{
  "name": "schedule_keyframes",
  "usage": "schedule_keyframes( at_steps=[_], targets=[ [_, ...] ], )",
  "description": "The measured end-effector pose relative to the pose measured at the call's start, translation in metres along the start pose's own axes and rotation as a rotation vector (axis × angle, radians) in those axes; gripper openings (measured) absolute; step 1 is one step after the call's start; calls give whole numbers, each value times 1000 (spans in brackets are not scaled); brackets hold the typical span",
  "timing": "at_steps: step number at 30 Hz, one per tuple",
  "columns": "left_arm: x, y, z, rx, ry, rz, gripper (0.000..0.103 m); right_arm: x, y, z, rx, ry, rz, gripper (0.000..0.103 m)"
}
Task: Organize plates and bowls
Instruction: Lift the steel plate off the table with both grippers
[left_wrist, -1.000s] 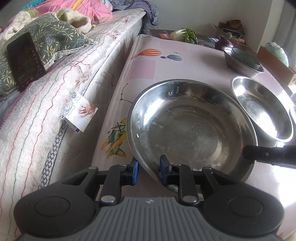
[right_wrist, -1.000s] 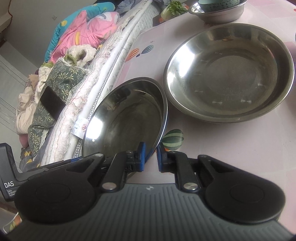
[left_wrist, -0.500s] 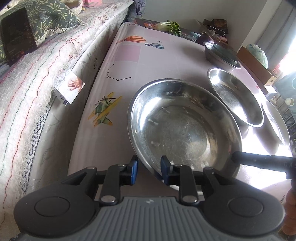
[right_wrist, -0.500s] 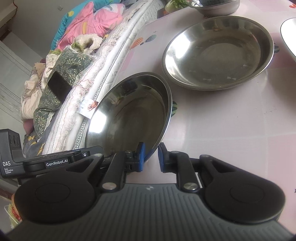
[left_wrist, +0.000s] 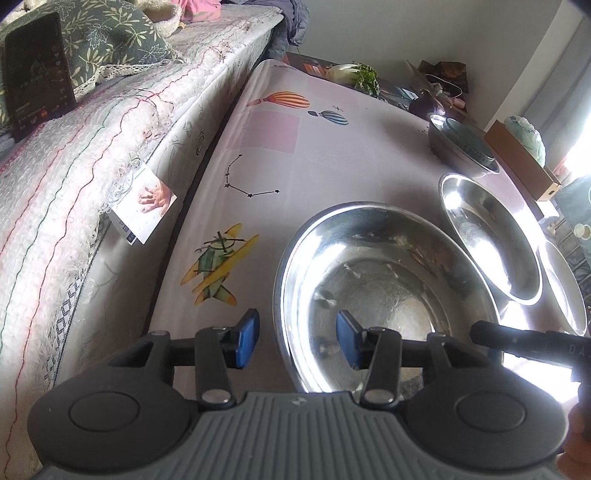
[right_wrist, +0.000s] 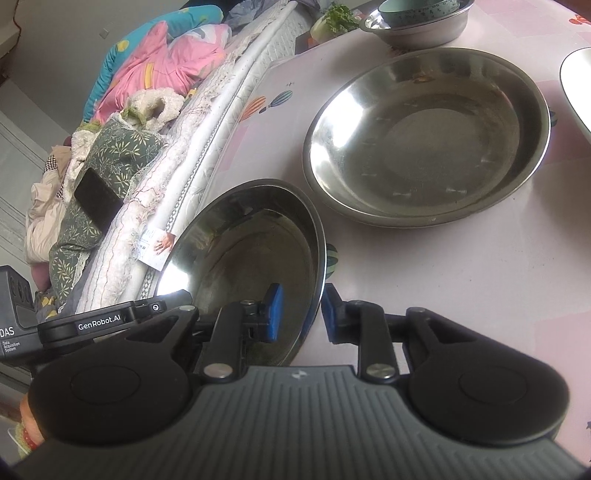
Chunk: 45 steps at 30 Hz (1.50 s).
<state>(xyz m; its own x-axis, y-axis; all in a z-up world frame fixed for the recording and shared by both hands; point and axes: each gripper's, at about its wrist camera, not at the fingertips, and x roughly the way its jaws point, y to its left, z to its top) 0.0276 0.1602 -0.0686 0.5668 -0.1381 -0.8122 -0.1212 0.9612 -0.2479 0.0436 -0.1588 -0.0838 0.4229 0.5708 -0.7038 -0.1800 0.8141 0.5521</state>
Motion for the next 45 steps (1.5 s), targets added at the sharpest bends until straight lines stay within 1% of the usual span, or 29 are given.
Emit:
schedule_keyframes(
  at_steps=[2, 4, 12, 21, 45],
  targets=[
    [2, -1, 2, 0, 0, -5, 45, 2, 2, 0, -5, 0, -5, 23],
    [3, -1, 2, -3, 4, -15, 37, 3, 2, 1, 0, 1, -3, 23],
    [3, 0, 0, -12, 4, -21, 35, 6, 2, 0, 8, 10, -10, 23],
    [-1, 0, -6, -15, 16, -41, 34, 5, 5, 0, 2, 11, -25, 24],
    [-3, -9, -12, 0, 37, -58, 35, 0, 0, 0, 10, 4, -38, 24]
  ],
)
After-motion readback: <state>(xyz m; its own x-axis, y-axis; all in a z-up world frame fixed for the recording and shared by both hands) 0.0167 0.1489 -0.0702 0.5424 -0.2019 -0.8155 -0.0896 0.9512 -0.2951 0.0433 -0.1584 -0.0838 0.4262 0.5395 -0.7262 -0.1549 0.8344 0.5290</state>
